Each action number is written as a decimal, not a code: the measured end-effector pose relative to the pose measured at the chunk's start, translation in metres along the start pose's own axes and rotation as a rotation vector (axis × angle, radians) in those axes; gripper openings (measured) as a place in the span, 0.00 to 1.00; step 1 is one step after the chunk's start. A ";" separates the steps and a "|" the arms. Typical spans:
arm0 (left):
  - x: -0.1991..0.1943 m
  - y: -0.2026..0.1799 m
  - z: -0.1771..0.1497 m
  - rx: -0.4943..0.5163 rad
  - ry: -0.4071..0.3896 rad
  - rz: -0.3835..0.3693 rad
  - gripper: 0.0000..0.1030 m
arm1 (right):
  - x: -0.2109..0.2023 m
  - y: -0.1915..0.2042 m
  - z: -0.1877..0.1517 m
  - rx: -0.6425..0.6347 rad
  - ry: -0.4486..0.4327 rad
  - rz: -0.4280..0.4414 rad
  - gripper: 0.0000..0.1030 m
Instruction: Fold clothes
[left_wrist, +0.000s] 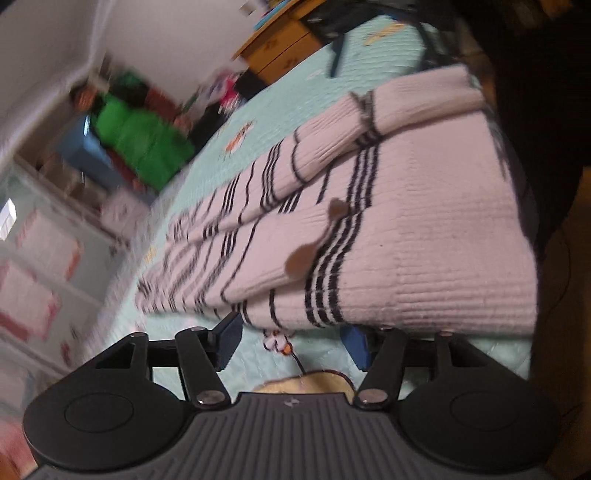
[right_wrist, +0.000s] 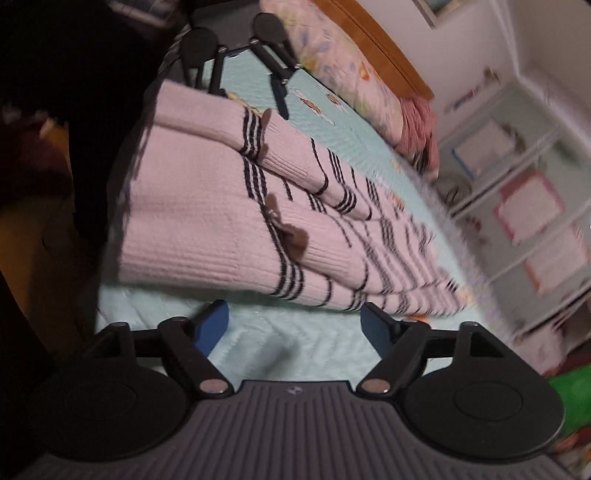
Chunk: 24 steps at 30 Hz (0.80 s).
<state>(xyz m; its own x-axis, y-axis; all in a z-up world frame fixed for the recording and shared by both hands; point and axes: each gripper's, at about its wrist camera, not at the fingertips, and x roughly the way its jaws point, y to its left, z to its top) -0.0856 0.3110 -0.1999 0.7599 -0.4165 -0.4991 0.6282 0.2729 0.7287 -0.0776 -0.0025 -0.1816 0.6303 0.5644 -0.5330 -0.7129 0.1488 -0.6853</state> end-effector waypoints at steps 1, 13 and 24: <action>0.000 -0.002 0.000 0.036 -0.015 0.007 0.63 | 0.001 0.002 0.001 -0.042 -0.015 -0.005 0.82; 0.013 0.000 0.009 0.231 -0.133 -0.012 0.66 | 0.019 0.008 0.016 -0.221 -0.219 -0.026 0.86; 0.012 0.008 0.009 0.248 -0.145 -0.141 0.32 | 0.024 0.009 0.036 -0.145 -0.145 0.041 0.39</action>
<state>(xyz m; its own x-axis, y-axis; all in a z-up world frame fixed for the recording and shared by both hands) -0.0725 0.3002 -0.1958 0.6256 -0.5591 -0.5440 0.6517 -0.0086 0.7584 -0.0796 0.0418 -0.1826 0.5430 0.6804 -0.4921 -0.6790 0.0110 -0.7340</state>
